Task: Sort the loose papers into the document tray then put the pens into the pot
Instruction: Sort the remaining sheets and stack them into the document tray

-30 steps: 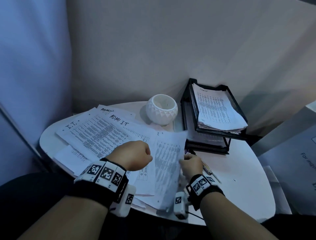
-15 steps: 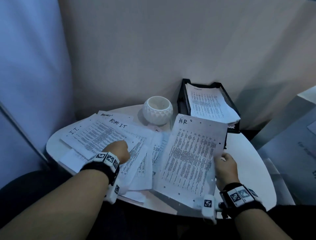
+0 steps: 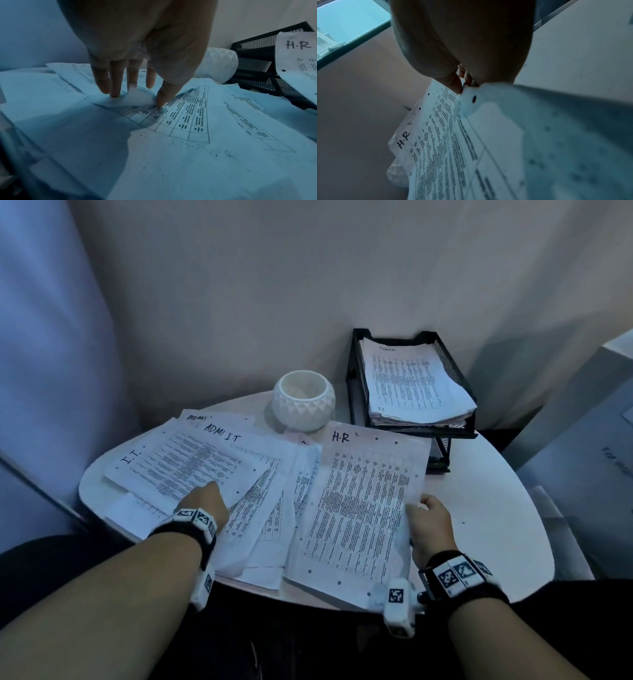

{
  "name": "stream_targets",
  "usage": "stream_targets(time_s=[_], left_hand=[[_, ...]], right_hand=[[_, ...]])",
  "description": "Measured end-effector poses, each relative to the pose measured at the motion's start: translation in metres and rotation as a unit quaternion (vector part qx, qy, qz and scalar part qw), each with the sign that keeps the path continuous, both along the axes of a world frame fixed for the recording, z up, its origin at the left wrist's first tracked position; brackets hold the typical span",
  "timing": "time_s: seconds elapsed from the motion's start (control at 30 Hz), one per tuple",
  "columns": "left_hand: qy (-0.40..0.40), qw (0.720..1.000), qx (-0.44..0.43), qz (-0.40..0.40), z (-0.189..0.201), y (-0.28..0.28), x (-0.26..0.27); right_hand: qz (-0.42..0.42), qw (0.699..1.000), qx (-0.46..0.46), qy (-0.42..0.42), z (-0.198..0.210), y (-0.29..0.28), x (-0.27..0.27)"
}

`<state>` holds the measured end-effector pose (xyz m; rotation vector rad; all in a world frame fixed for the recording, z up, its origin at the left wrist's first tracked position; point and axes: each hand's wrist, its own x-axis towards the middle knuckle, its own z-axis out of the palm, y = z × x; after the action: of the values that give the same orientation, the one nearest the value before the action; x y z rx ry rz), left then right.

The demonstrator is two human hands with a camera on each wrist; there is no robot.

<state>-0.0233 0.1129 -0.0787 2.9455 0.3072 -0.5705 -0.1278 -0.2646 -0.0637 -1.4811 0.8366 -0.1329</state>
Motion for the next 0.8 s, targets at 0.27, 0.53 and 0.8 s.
stream_targets(time_s=[0.27, 0.53, 0.8], left_hand=[[-0.113, 0.986, -0.122, 0.015, 0.05, -0.038, -0.001], [-0.18, 0.799, -0.573, 0.022, 0.132, -0.128, -0.035], [-0.024, 0.751, -0.658, -0.043, 0.132, -0.188, -0.073]], right_hand=[[-0.015, 0.999, 0.025, -0.03, 0.002, 0.005, 0.008], [0.046, 0.992, 0.051, -0.108, 0.034, 0.027, 0.004], [0.139, 0.952, 0.202, -0.181, 0.057, 0.052, -0.014]])
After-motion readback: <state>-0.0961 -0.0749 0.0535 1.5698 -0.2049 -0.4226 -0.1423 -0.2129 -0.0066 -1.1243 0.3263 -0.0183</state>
